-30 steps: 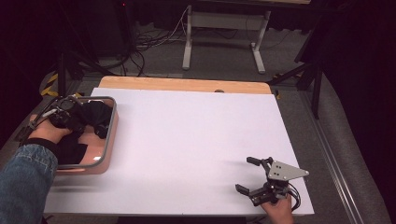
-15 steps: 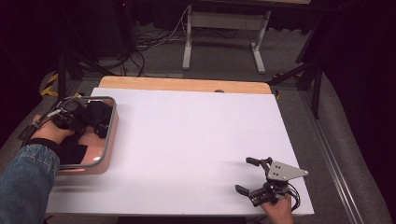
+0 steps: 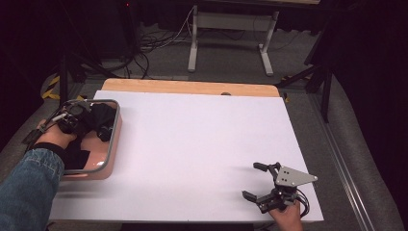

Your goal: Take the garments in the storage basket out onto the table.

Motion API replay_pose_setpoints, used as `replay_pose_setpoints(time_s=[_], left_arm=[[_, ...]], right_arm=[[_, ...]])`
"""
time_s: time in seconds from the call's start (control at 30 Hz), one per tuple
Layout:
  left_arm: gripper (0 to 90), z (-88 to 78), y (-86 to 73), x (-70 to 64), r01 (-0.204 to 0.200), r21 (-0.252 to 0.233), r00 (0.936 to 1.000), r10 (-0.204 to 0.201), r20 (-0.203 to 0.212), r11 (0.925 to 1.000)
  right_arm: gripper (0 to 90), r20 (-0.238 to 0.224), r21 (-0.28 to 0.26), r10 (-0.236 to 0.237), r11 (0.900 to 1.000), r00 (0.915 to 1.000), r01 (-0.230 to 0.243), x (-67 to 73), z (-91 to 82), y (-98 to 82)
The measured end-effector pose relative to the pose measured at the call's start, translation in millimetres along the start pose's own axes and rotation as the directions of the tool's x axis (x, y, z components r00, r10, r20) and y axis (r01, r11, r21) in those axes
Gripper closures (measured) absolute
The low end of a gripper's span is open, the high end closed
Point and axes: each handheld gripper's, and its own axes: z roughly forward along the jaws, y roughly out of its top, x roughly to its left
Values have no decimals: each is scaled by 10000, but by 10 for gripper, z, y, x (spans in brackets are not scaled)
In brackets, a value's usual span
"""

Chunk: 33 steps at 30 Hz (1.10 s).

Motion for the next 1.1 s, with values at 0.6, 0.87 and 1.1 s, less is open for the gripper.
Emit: replay_pose_setpoints(time_s=[0.6,0.87,1.1], left_arm=[[644,-285,-111,47,-190,-1373,9959,67,-898,9903],[648,-480,-191,85,-107,-2258,9927,-167,-1194,9741],[648,-630,-237,79,-157,-2817,9887,-271,-1475,9594]], right_arm=[[7,23,5,60,10000,10000,-60,-6,5,-3],[7,22,5,65,10000,10000,-65,-5,7,-3],[7,11,35,75,10000,10000,-75,-3,10,-4]])
